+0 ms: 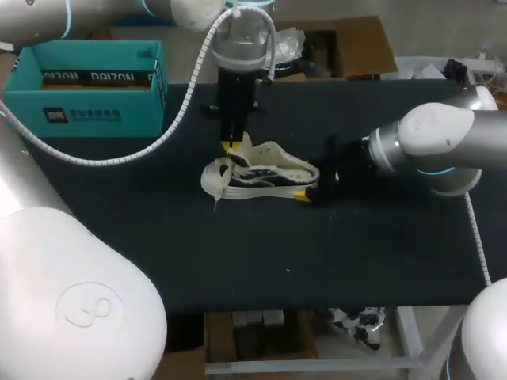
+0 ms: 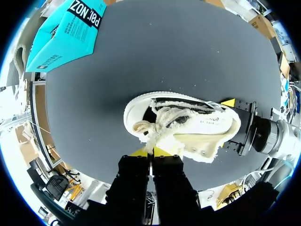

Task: Open the shoe tongue, take the insole out of the shoe, put the insole back into the shoe, and pack the shoe into the shoebox

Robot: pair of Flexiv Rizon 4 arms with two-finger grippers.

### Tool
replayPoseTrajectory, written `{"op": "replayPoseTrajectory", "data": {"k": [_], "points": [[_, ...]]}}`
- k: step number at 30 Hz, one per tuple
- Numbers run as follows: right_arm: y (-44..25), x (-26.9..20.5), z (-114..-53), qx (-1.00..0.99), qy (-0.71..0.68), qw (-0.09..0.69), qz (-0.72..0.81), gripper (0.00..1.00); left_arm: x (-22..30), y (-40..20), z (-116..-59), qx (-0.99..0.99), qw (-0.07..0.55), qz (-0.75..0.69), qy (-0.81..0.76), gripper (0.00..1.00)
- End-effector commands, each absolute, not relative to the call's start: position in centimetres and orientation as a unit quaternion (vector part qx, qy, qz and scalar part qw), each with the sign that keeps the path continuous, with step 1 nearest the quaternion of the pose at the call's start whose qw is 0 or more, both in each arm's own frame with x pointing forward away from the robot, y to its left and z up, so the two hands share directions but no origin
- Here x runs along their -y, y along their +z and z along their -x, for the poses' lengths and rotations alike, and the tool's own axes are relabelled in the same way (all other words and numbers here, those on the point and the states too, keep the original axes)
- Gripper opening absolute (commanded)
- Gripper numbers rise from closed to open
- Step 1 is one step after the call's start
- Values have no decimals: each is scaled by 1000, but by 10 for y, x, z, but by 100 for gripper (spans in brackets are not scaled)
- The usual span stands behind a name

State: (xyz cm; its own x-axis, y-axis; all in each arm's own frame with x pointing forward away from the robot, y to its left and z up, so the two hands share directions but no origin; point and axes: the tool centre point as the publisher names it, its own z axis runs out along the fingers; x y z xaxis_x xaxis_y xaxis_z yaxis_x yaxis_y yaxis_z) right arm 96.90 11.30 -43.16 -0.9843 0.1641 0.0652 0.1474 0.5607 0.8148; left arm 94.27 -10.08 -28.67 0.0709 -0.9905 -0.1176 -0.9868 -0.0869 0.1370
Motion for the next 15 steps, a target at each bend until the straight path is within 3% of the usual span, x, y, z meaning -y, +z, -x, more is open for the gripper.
{"op": "replayPoseTrajectory", "data": {"k": [1, 11, 12, 15], "points": [[-441, -115, -973, -883, 462, 8, -88, 0, 73, -305, -944, 665, 100, -740, -8, 0], [-441, -115, -973, -883, 462, 8, -88, 0, 64, -328, -945, 675, 133, -725, -7, 0], [-441, -115, -973, -883, 462, 8, -88, 0, 64, -322, -942, 683, 131, -719, 0, 23], [-441, -115, -973, -883, 462, 8, -88, 0, 65, -303, -931, 706, 119, -698, 23, 44]]}}
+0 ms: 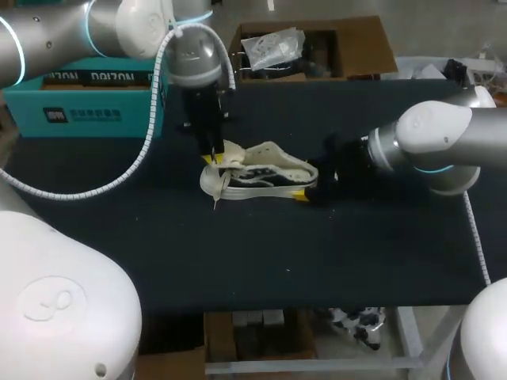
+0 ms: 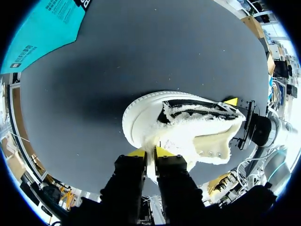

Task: Open the shoe tongue, take the insole out of the shoe, put the insole back into the shoe, and pack the shoe into the shoebox

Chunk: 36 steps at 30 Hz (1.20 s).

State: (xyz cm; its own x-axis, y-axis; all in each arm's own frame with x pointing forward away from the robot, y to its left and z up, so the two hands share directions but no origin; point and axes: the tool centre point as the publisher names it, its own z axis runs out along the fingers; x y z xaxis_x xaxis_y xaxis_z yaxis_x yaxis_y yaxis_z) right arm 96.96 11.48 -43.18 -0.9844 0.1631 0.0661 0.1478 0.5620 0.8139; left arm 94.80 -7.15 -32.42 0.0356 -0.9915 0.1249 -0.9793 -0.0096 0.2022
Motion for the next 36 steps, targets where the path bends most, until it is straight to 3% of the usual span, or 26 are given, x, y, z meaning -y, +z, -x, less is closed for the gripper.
{"op": "replayPoseTrajectory", "data": {"k": [1, 2, 3, 6, 7, 8, 9, 13, 18, 30, 36], "points": [[-441, -115, -973, -883, 462, 8, -88, 0, 65, -296, -926, 717, 115, -687, 31, 59], [-441, -115, -973, -883, 462, 8, -88, 0, 67, -288, -922, 725, 109, -679, 41, 80], [-441, -115, -973, -883, 462, 8, -88, 0, 68, -279, -919, 735, 98, -669, 54, 84], [-441, -115, -973, -883, 462, 8, -88, 0, 76, -255, -910, 779, 72, -618, 79, 78], [-441, -115, -973, -883, 462, 8, -88, 0, 79, -249, -908, 797, 64, -596, 81, 53], [-441, -115, -973, -883, 462, 8, -88, 0, 83, -243, -907, 810, 56, -577, 84, 8], [-441, -115, -973, -883, 462, 8, -88, 0, 87, -239, -907, 837, 48, -540, 78, 0], [-441, -115, -973, -883, 462, 8, -88, 0, 101, -230, -901, 945, 24, -322, 59, 0], [-441, -115, -973, -883, 462, 8, -88, 0, 108, -227, -896, 997, 53, 6, 56, 0], [-441, -115, -973, -883, 462, 8, -88, 0, 108, -227, -896, 997, 53, 6, 56, 0], [-441, -115, -973, -883, 462, 8, -88, 0, 134, -232, -924, 996, 52, 66, 36, 0]]}}
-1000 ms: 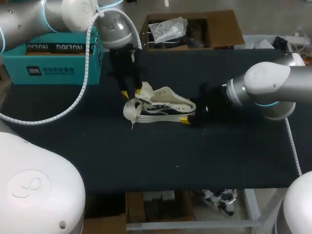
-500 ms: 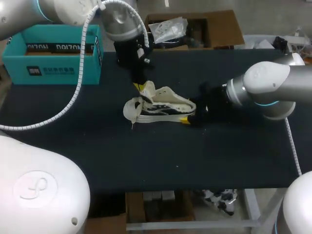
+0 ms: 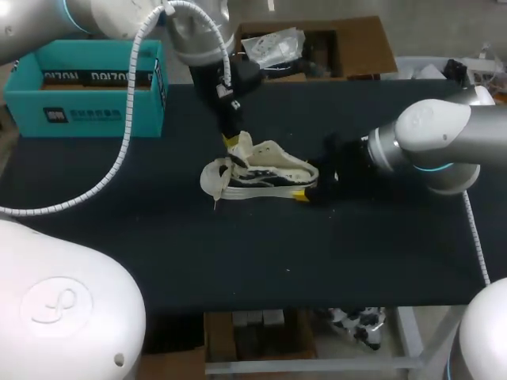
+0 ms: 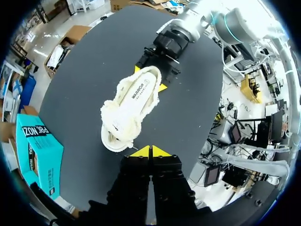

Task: Open the shoe tongue, take the insole out of the shoe, put the insole back into the shoe, and pack the shoe into the shoebox

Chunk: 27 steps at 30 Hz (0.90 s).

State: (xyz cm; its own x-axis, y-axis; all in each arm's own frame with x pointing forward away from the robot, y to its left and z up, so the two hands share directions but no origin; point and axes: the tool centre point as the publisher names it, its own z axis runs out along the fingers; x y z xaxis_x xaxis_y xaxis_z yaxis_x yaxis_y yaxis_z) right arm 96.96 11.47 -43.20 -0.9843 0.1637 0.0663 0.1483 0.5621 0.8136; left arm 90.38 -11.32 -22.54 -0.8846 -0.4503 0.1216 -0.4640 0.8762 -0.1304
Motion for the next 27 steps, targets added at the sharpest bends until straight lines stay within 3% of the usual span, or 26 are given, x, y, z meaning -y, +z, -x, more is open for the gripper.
{"op": "replayPoseTrajectory", "data": {"k": [1, 17, 27], "points": [[-441, -115, -973, -883, 462, 8, -88, 0, 139, -234, -928, 995, 52, 81, 32, 0], [-441, -115, -973, -883, 462, 8, -88, 0, 162, -308, -952, 980, 106, 157, 61, 0], [-441, -115, -973, -883, 462, 8, -88, 0, 159, -311, -954, 981, 118, 141, 60, 0]]}}
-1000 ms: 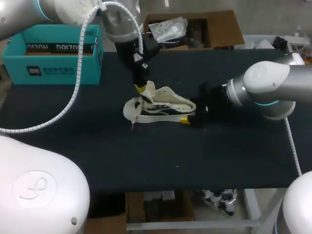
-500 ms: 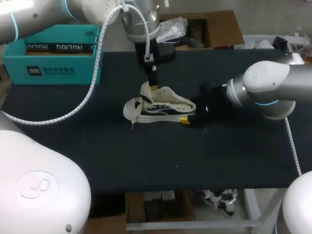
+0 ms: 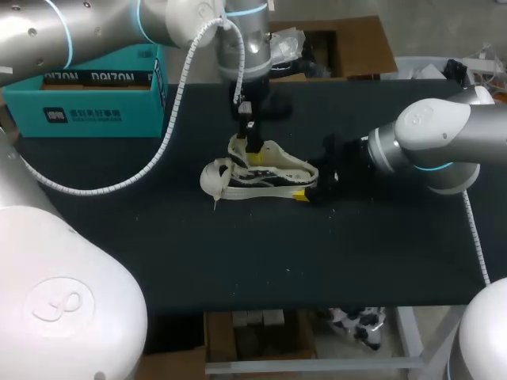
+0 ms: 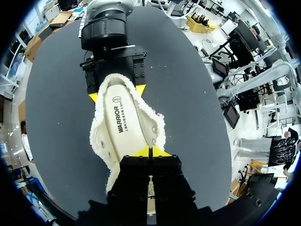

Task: Open the shoe tongue, take the insole out of the shoe, put the insole back into the shoe, and pack the shoe into the shoebox

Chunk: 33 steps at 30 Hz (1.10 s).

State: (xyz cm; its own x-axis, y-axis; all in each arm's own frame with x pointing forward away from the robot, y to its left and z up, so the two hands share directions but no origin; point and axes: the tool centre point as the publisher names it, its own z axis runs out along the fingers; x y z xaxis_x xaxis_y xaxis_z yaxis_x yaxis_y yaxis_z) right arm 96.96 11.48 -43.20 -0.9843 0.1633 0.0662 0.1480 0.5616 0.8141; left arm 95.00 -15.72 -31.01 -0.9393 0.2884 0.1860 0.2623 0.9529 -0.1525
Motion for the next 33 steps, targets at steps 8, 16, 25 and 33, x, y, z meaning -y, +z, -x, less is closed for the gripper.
{"op": "replayPoseTrajectory", "data": {"k": [8, 16, 25, 33], "points": [[-441, -115, -973, -883, 462, 8, -88, 0, 162, -339, -959, 983, 107, 125, 76, 0], [-441, -115, -973, -883, 462, 8, -88, 0, 161, -371, -964, 981, 126, 112, 94, 0], [-441, -115, -973, -883, 462, 8, -88, 0, 171, -378, -949, 984, 125, 99, 77, 0], [-441, -115, -973, -883, 462, 8, -88, 0, 176, -390, -944, 987, 116, 93, 61, 0]]}}
